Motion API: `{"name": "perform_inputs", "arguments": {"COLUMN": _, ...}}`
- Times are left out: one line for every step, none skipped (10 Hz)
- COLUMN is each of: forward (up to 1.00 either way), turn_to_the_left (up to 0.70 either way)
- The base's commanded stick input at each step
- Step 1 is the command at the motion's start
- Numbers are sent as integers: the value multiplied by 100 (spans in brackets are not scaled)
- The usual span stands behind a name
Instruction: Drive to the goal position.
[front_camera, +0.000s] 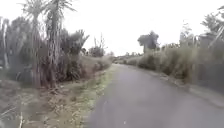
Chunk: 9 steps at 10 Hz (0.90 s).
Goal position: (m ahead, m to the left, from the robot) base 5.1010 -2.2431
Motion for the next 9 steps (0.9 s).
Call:
{"name": "perform_inputs", "arguments": {"forward": 100, "turn_to_the_left": 0}}
{"name": "perform_inputs", "arguments": {"forward": 100, "turn_to_the_left": 0}}
{"name": "perform_inputs", "arguments": {"forward": 100, "turn_to_the_left": 0}}
{"name": "perform_inputs", "arguments": {"forward": 100, "turn_to_the_left": 0}}
{"name": "perform_inputs", "arguments": {"forward": 100, "turn_to_the_left": 0}}
{"name": "perform_inputs", "arguments": {"forward": 100, "turn_to_the_left": 0}}
{"name": "perform_inputs", "arguments": {"forward": 100, "turn_to_the_left": 0}}
{"name": "perform_inputs", "arguments": {"forward": 100, "turn_to_the_left": 0}}
{"name": "perform_inputs", "arguments": {"forward": 100, "turn_to_the_left": 0}}
